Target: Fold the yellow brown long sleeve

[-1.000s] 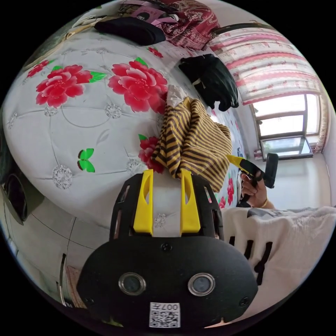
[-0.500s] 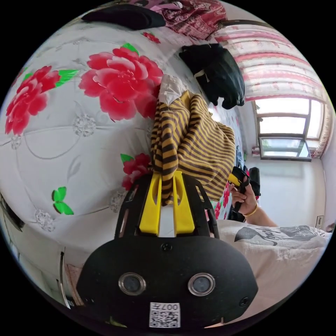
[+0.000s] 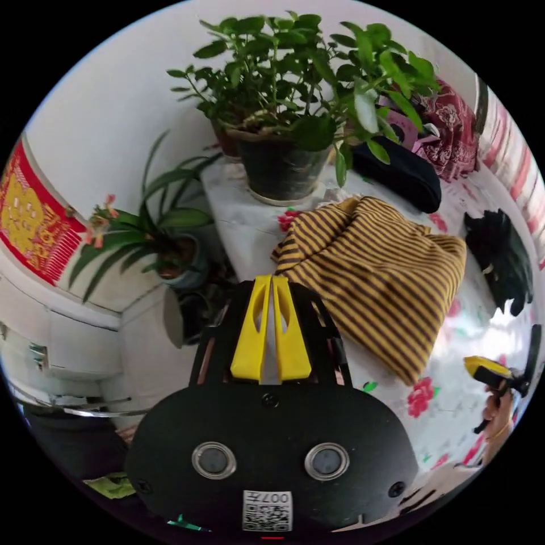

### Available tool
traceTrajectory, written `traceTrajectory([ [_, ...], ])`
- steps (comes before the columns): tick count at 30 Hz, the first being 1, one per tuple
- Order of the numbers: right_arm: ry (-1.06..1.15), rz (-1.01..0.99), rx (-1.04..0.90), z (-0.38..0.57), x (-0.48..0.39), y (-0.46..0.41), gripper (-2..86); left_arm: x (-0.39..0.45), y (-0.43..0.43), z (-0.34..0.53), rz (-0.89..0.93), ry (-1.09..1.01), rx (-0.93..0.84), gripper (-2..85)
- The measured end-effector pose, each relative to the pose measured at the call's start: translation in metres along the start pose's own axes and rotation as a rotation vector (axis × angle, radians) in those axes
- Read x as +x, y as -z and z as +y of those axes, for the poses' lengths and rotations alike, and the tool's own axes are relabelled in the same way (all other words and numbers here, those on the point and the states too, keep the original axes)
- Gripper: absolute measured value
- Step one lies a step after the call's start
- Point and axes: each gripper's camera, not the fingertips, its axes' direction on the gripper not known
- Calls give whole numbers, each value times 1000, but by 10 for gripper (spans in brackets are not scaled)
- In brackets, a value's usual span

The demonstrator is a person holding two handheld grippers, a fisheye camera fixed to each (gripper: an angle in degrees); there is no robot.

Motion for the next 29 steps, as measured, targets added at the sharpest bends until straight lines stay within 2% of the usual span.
traceTrajectory([
  [2,-4,192,-41,51,2,11,37,41,23,34,24,-126,43,-8],
  [5,-108,336,-102,124,11,29,36,140,48,80,197,-401,32,-9],
  [7,-191,384,-128,168,14,39,35,232,69,121,376,-657,21,-10],
  [10,-313,452,-185,230,11,42,36,346,88,187,448,-987,-29,-10],
  [13,-398,420,-258,269,11,21,37,432,100,257,455,-1190,-102,-10],
  [16,-428,442,-99,289,-1,23,40,489,111,319,419,-1315,-141,-10],
  [19,-533,356,1,299,6,42,40,529,113,368,380,-1387,-170,-10],
  [21,-585,293,63,312,13,57,40,551,104,391,334,-1403,-227,-10],
  [24,-745,259,244,367,22,106,46,576,102,414,269,-1411,-220,-10],
  [26,-913,368,499,447,15,174,54,588,102,425,241,-1410,-217,-10],
  [27,-957,417,566,471,10,193,56,595,101,432,228,-1416,-209,-10],
  [29,-1153,678,791,571,-14,265,66,604,101,441,211,-1425,-195,-10],
])
